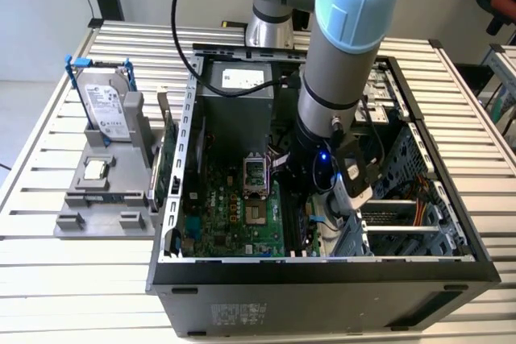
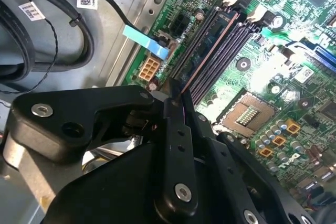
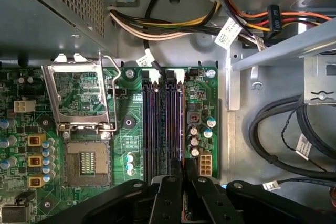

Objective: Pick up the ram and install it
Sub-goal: 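Insert the ram into the slot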

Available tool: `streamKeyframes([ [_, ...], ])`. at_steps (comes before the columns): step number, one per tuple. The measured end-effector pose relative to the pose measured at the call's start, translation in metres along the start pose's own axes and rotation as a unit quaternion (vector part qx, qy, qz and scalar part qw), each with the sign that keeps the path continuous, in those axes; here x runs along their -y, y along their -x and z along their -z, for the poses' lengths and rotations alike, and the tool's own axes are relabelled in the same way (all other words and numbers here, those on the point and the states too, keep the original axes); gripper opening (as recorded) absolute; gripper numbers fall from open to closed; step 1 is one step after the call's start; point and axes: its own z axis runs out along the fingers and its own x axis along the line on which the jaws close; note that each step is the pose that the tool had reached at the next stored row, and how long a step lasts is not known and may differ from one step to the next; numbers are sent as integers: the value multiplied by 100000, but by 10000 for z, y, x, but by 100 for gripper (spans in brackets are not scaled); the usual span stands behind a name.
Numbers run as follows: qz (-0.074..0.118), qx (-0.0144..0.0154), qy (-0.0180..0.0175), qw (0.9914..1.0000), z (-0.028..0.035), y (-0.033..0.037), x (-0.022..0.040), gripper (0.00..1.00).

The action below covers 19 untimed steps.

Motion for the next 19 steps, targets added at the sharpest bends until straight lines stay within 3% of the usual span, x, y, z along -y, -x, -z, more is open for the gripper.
streamKeyframes([
  [19,-4,-102,-4,100000,-70,-1,2,0],
])
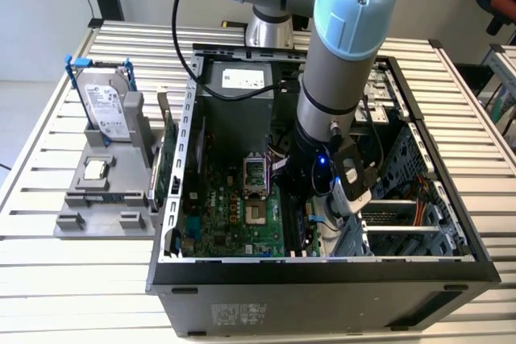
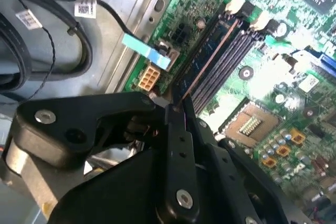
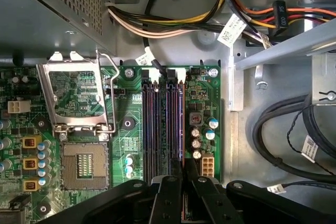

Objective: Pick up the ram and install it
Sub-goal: 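Insert the ram into the slot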

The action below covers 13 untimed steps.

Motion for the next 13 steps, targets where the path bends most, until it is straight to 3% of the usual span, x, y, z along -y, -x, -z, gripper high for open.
streamKeyframes([
  [6,-5,-2,19,100000,-7,-1,0,0],
  [7,-5,4,35,100000,-9,-1,0,100],
  [10,-6,5,12,100000,-1,0,0,100],
  [13,-7,1,22,100000,125,1,-4,100],
])
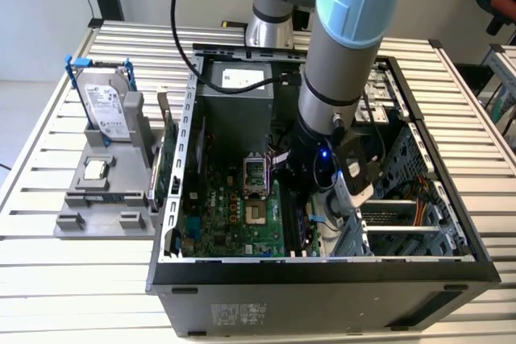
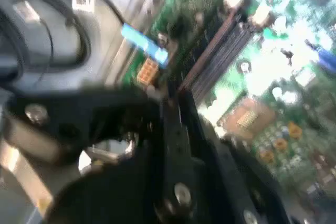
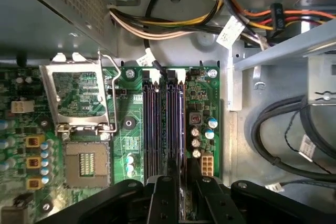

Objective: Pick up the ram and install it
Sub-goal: 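Insert the ram into the slot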

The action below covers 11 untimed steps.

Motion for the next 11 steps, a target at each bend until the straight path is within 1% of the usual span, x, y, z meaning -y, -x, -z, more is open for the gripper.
streamKeyframes([
  [8,4,-2,-17,100000,364,6,-10,100],
  [9,6,1,-10,100000,396,7,-12,100],
  [11,7,3,0,100000,404,7,-12,100],
])
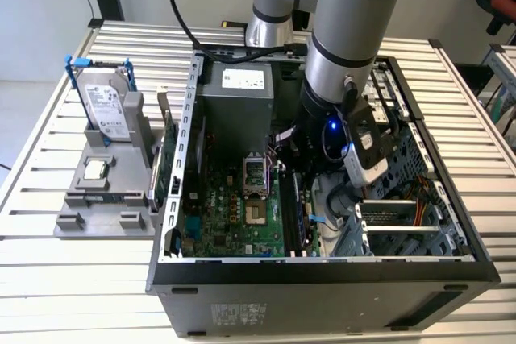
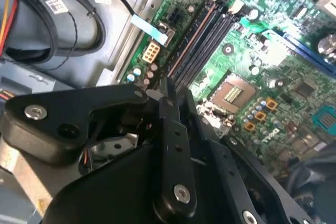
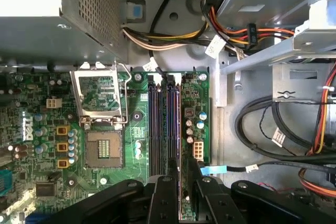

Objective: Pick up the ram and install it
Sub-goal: 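Insert the ram into the slot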

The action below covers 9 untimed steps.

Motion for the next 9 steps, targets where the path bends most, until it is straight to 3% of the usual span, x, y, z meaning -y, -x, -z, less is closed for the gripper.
streamKeyframes([
  [4,3,-3,-6,100000,1,0,0,100],
  [5,4,-1,-7,100000,1,0,0,0],
  [9,7,-2,-10,100000,1,0,0,0],
])
